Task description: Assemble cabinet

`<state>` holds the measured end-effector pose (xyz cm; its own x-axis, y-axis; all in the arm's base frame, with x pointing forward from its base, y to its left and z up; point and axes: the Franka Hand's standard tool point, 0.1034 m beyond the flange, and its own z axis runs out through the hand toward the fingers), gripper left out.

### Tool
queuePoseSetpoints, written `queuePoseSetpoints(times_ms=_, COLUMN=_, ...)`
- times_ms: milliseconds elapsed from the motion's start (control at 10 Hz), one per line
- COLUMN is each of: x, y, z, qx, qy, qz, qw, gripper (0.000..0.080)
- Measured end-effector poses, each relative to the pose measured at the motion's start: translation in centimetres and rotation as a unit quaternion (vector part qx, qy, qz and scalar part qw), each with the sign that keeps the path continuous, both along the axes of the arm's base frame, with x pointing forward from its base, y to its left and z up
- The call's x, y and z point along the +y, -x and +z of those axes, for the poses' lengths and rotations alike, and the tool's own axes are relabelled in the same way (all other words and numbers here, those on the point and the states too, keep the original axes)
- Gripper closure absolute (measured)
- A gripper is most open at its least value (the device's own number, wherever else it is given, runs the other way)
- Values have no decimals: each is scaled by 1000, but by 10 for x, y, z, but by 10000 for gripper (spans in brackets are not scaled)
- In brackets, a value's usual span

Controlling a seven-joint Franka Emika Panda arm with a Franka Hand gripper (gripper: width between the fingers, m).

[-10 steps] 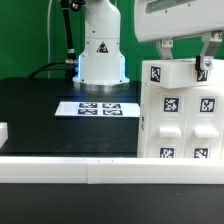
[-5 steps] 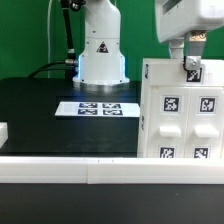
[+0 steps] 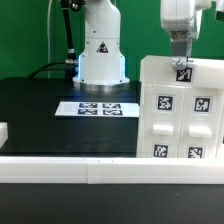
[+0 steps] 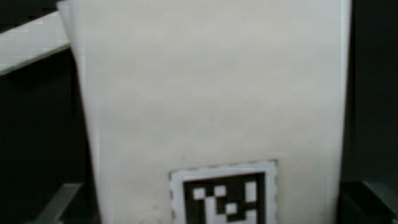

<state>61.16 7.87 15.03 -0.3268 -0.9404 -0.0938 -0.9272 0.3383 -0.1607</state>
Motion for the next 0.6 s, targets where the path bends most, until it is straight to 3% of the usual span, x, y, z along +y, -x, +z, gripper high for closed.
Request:
queuePoseSetpoints(times_ms=100, x=1, y=0, z=-1, qx=1, qy=0, qz=2, qw=1000, gripper=79)
queuePoseSetpoints(times_ms=200, x=1, y=0, z=-1, qx=1, qy=1, qz=4, qw=1000, gripper=24)
queuePoseSetpoints(times_ms=600, x=2, y=1, z=-3, qx=2, qy=2, qz=14, qw=1000, gripper=1)
